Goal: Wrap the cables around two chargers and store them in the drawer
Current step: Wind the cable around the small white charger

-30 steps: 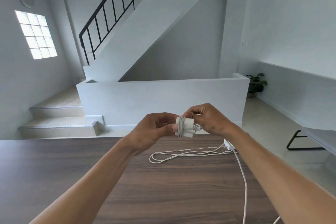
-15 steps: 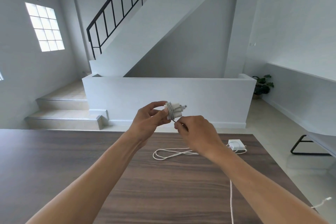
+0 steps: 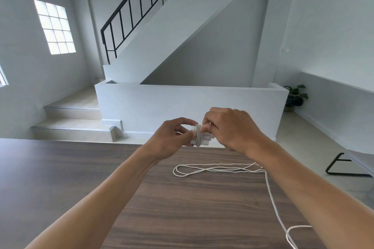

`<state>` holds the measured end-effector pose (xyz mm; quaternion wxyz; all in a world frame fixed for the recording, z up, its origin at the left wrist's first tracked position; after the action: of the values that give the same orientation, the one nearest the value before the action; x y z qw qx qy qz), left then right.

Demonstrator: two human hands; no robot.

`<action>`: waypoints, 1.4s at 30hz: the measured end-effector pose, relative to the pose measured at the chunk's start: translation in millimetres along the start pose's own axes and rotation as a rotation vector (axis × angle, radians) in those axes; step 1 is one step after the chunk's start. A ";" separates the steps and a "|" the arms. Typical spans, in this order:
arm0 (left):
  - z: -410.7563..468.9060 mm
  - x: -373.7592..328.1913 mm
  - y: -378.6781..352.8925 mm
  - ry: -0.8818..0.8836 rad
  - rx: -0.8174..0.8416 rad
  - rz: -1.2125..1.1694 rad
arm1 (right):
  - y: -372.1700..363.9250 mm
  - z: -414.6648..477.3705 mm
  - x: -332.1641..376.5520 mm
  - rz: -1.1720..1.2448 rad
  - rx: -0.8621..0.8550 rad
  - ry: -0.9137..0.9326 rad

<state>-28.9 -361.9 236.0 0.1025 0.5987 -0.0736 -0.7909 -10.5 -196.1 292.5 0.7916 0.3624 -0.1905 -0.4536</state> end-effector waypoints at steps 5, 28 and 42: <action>-5.4 -2.5 1.2 0.022 0.092 -0.111 | -12.0 -0.9 -23.1 0.456 0.044 -0.254; 9.3 4.7 -2.9 0.229 -0.204 -0.297 | -50.4 -32.1 5.3 0.260 0.114 -0.292; 9.6 -3.5 -4.6 -0.016 -0.098 0.078 | -0.2 -0.6 -5.4 0.039 0.022 -0.072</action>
<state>-37.5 -356.6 240.8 0.1620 0.5834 -0.0588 -0.7937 -13.0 -191.3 292.0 0.7889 0.3508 -0.2306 -0.4487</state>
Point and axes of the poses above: each hand's wrist, its own z-axis towards the middle knuckle, its own y-axis out of the back of the hand, x = y × z, the point moved 3 cm from there along z, towards the middle knuckle, and after that the axes turned 12 degrees about -x, right-handed, at the moved point
